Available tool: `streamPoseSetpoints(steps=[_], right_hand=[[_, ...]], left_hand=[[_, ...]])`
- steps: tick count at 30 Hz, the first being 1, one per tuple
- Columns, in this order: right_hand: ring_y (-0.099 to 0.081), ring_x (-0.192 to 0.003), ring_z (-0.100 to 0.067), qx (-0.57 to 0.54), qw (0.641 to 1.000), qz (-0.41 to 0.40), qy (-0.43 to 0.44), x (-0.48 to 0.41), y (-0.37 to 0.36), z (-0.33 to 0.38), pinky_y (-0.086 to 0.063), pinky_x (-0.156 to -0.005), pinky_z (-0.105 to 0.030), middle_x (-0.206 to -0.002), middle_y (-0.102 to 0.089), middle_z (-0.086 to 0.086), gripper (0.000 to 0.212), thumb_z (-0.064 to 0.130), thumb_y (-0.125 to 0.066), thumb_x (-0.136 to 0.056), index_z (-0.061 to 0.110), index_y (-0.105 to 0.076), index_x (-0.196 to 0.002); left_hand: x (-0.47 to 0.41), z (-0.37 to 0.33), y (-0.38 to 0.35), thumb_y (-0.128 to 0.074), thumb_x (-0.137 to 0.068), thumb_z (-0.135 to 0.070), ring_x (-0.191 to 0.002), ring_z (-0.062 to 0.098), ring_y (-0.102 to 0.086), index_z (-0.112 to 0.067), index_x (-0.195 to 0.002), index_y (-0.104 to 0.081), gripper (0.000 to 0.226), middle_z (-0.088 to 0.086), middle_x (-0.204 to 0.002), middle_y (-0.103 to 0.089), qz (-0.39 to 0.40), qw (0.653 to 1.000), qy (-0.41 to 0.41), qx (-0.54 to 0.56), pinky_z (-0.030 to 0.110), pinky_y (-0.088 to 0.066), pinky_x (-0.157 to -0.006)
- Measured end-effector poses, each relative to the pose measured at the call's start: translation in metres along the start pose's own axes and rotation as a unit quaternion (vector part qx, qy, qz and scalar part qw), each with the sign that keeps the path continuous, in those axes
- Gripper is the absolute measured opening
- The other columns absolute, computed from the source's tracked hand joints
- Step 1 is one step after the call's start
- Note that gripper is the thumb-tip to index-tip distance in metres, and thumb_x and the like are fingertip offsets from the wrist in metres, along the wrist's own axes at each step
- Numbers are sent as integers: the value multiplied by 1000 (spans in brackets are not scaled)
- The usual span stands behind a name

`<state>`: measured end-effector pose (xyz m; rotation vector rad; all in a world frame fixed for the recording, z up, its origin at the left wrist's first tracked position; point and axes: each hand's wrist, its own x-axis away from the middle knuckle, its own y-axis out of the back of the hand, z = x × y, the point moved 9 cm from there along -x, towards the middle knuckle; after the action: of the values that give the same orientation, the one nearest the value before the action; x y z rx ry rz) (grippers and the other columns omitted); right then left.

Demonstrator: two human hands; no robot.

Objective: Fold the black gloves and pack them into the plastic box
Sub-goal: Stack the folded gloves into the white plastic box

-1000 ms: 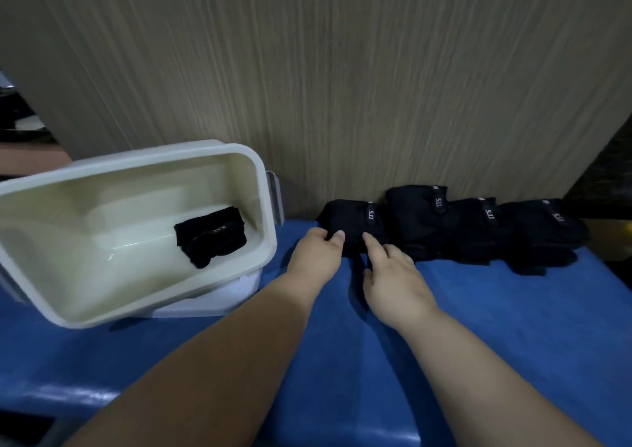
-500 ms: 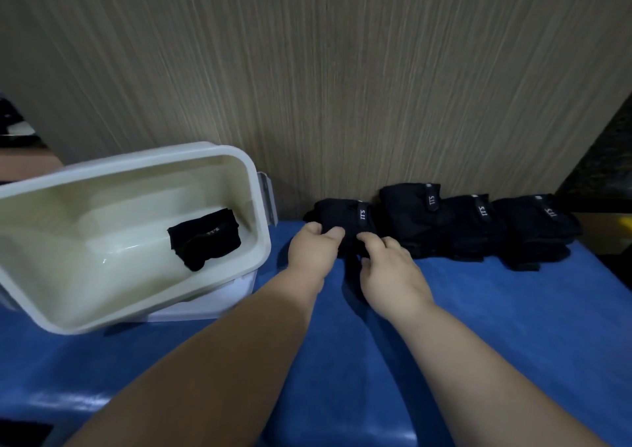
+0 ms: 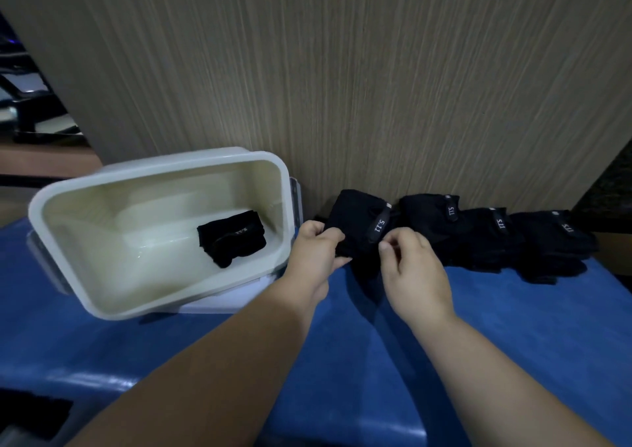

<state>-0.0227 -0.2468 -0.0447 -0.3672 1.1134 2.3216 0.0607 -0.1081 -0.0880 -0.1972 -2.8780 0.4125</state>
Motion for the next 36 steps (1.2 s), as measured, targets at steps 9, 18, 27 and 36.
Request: streamPoseSetpoints(steps=[9, 18, 27, 36], right_hand=[[-53, -108, -16, -211, 966, -31, -148, -5, 2, -21, -40, -87, -28, -118, -56, -1, 43, 49, -46, -94, 15, -51, -120], [-63, -111, -26, -505, 755, 253, -333, 29, -63, -10, -49, -96, -44, -118, -68, -7, 65, 31, -73, -68, 19, -55, -129], [-68, -81, -27, -488, 739, 344, -311, 69, -97, 40, -57, -66, -34, -104, -69, -21, 47, 18, -67, -74, -1, -63, -117], [-69, -68, -21, -452, 793, 275, -302, 71, -136, 92, -54, -58, -30, -76, -72, -8, 8, 15, -59, -94, 8, -62, -91]], left_hand=[[19, 1, 8, -48, -93, -1, -102, 32, -65, -9, -99, -52, 10, 20, -110, -65, 40, 997, 59, 42, 38, -58, -72], [52, 14, 37, -41, -93, 1, -90, 27, -61, -9, -93, -51, 14, 15, -97, -62, 126, 987, 101, -12, 35, -56, -63], [66, 8, 101, -44, -91, 1, -88, 27, -62, -9, -92, -58, 18, 13, -92, -64, 59, 993, 105, -16, 39, -55, -70], [67, -22, 171, -56, -95, -11, -85, 26, -71, -8, -104, -57, 10, 13, -96, -71, -54, 998, 34, -10, 38, -58, -71]])
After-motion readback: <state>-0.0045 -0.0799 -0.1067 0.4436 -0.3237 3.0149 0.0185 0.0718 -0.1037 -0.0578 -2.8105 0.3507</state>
